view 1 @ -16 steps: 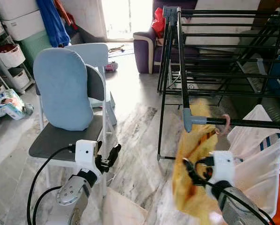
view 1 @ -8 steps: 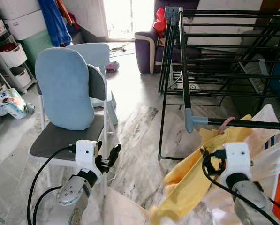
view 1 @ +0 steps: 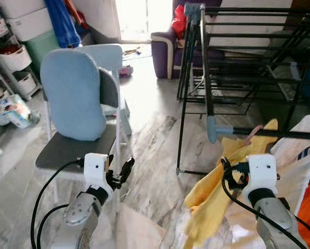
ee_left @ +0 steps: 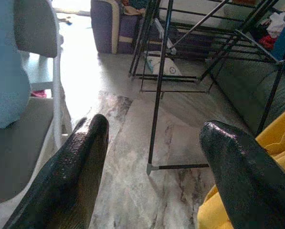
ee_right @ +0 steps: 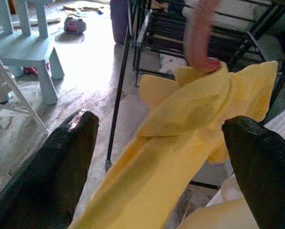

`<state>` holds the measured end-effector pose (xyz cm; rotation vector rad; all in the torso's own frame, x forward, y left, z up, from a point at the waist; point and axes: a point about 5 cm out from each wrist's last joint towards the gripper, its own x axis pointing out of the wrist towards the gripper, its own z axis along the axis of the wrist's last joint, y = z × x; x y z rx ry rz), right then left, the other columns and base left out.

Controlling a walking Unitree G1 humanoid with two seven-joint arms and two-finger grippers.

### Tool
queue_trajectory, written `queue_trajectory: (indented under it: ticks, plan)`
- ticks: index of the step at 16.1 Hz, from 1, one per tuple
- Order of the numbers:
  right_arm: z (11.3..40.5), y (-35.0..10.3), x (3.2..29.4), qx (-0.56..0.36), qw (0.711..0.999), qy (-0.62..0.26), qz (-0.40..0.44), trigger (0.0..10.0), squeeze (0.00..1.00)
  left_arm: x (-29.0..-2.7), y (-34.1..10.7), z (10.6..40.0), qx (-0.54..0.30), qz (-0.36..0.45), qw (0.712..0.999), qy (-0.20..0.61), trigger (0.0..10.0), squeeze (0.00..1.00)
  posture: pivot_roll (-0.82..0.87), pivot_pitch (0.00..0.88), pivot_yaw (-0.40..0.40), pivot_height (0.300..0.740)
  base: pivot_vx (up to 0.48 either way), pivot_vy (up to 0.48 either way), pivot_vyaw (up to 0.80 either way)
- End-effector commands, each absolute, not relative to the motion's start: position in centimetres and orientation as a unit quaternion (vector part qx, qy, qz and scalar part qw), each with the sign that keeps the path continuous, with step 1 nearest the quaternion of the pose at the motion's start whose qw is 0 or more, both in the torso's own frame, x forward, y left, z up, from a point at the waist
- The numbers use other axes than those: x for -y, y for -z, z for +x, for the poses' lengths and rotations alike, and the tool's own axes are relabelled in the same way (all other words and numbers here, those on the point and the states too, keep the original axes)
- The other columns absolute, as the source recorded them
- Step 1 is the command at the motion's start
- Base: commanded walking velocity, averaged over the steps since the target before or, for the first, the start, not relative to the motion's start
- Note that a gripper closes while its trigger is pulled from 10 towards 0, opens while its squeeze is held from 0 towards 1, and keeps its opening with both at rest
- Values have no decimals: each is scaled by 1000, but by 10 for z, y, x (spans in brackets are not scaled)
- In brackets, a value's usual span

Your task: Hang hanger

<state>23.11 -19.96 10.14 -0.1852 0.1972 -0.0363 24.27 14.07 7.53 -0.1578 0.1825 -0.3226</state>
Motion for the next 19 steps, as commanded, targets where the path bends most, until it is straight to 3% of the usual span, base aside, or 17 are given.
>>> queue_trajectory:
  ticks: [1,9,19]
  plan:
    - [233,-106,198,-85,992,18,-94,10000,0,-141,-72,243,-103,-73,979,162,10000,0,-156,0,46,740,-368,0,0]
    - [236,-108,200,-75,992,29,-99,10000,0,-140,-71,243,-103,-75,979,162,10000,0,-157,0,43,740,-358,0,0]
    - [244,-112,229,-67,979,140,-135,10000,0,-142,-82,252,-75,-95,976,179,10000,0,-155,0,50,740,0,0,0]
